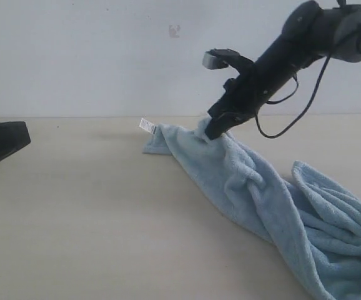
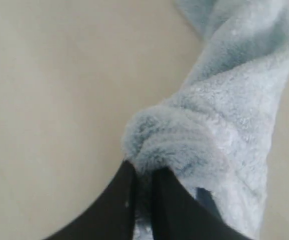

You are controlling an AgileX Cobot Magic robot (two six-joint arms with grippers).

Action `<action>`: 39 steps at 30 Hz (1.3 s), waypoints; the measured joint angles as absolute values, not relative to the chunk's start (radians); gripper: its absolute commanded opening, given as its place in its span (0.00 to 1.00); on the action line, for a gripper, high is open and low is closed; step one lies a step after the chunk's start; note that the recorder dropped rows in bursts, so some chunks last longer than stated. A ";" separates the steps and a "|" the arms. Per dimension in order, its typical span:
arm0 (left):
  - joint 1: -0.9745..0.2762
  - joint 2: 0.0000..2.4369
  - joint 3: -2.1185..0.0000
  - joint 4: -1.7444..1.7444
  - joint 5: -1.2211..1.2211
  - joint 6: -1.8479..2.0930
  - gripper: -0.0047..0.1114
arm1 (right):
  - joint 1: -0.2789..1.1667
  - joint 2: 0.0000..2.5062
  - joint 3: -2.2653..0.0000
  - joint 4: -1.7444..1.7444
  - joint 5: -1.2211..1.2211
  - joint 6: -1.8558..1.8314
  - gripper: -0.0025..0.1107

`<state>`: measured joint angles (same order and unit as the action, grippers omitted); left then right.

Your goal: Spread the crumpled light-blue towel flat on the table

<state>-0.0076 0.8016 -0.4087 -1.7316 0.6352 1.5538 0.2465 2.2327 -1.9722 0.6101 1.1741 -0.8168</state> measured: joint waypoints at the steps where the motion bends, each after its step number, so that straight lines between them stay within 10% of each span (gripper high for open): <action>1: -0.008 0.802 -0.416 -1.732 0.635 1.562 0.58 | 0.267 2.216 -1.972 0.610 1.186 -0.826 0.08; 26: -0.008 1.415 -0.511 -1.737 0.885 1.810 0.58 | 0.452 1.967 -1.453 0.557 1.216 -0.893 0.10; 33: -0.008 1.540 -0.581 -1.739 1.008 1.854 0.58 | 0.452 1.952 -1.265 0.604 1.216 -0.907 0.61; 39: -0.129 1.540 -0.598 -1.739 1.001 1.911 0.64 | 0.449 1.912 -1.256 0.687 1.144 -0.913 0.41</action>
